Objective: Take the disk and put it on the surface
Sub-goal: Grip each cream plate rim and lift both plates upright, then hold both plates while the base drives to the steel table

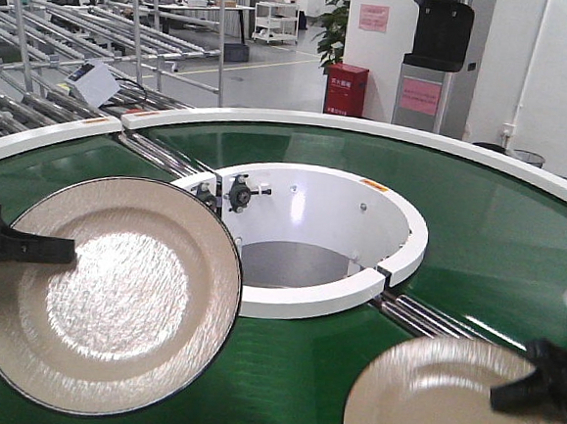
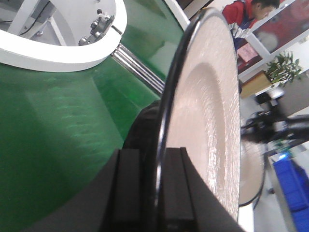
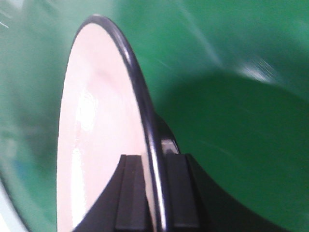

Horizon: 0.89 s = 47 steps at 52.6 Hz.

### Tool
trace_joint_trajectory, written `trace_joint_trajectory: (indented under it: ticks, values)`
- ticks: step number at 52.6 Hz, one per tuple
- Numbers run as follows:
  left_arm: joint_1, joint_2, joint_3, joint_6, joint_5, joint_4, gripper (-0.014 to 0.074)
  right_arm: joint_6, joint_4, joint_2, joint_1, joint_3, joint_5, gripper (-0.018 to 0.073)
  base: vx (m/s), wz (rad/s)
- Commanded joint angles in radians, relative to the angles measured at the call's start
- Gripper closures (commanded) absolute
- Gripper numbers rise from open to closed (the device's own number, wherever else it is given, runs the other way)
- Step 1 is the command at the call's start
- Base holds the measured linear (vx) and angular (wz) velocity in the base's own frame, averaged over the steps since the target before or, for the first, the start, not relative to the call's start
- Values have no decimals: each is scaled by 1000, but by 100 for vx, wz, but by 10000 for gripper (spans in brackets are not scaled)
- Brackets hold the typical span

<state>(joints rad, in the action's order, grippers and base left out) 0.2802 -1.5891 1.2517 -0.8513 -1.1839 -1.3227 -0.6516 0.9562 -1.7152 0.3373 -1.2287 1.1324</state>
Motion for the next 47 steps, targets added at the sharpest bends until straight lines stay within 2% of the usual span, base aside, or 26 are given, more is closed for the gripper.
trace_joint_trajectory:
  ticks: [1,11,28,47]
  values:
    - [1,81,33,8,-71,-82,604,23,170,123,1,-28,57,568,0,0]
    - [1,153,33,76,-75,-64,604,45,230,264,-1,-28,76,568,0,0]
    - [-1,200,33,170,-78,-45,604,75,227,379,-1,-28,73,568,0,0]
    - [-1,200,33,191,-72,-44,604,74,228,384,-1,-28,72,568,0,0]
